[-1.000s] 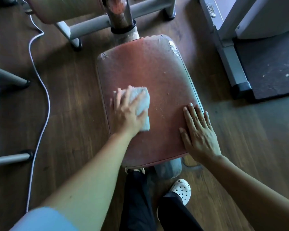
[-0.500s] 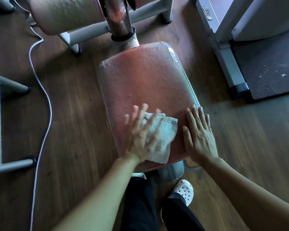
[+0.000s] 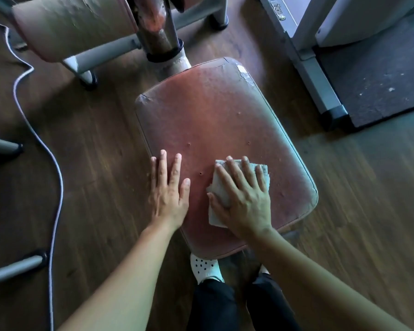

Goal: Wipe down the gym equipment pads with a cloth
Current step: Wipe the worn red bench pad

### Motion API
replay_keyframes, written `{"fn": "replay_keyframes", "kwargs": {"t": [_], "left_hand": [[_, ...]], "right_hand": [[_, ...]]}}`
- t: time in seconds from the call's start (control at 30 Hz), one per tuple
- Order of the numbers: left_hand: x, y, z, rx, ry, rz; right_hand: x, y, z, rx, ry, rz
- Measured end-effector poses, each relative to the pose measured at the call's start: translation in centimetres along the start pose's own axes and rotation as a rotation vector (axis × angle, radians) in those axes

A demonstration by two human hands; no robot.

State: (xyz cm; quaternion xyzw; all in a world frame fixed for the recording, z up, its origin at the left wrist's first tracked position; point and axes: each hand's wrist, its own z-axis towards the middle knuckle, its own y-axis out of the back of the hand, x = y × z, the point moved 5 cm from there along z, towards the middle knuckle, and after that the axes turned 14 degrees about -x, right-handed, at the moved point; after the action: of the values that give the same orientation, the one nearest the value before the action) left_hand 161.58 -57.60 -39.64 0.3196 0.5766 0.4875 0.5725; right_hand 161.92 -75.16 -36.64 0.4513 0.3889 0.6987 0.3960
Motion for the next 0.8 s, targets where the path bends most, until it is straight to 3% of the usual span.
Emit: {"fn": "replay_keyframes", "kwargs": {"t": [0.2, 0.47, 0.63, 0.8], "left_hand": [[-0.5, -0.2, 0.0, -0.044, -0.013, 0.005], [-1.5, -0.9, -0.1, -0.063, 0.022, -0.025], [-1.4, -1.2, -0.3, -0.054, 0.020, -0.017], [-1.5, -1.2, -0.4, -0.023, 0.032, -0.005]], "right_hand": [[-3.8, -1.2, 6.2, -0.107, -0.116, -0.028], [-4.7, 2.6, -1.1, -0.173, -0.156, -0.024], [-9.0, 2.0, 4.6, -0.156, -0.279, -0.083], [-9.1, 2.9, 3.0, -0.173, -0.127, -0.013]]}}
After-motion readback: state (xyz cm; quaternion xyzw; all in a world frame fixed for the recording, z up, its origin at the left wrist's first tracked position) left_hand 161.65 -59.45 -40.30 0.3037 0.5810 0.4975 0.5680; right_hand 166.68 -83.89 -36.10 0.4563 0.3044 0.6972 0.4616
